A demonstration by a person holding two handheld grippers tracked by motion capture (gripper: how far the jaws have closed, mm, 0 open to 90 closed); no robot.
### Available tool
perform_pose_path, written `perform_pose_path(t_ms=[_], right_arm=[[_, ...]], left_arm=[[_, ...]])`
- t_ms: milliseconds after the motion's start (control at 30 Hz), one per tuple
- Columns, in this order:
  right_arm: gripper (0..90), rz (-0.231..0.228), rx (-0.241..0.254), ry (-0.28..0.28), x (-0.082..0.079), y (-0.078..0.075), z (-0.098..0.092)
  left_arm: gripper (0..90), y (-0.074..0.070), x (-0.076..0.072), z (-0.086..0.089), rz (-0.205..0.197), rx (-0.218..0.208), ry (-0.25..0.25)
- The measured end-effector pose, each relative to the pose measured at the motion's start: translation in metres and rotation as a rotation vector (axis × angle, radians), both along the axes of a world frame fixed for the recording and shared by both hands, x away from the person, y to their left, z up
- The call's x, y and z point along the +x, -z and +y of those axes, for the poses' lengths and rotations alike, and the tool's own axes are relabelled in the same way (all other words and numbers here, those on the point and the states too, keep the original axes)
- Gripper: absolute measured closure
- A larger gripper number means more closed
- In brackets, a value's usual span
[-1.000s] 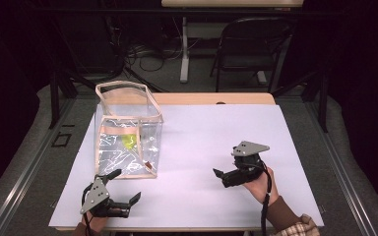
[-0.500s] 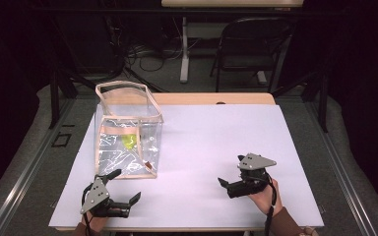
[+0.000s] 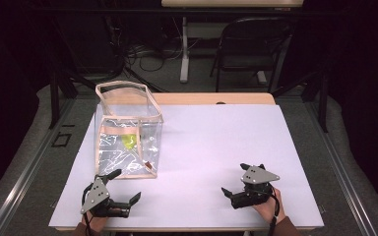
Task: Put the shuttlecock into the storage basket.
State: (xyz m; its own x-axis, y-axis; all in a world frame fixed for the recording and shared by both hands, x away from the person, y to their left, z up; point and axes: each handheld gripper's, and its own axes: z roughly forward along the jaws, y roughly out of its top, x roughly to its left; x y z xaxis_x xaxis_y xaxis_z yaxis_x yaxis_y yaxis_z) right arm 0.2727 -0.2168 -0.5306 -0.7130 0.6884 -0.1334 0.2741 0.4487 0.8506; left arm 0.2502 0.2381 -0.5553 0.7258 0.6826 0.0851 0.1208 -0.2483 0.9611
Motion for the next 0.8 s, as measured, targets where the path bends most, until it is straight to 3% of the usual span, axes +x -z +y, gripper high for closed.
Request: perform_pose_path(t_ms=[800], right_arm=[[0.0, -0.099, 0.017, 0.021, -0.029, 0.011, -0.013]], left_arm=[[0.3, 0.001, 0.001, 0.000, 0.005, 0.001, 0.000]])
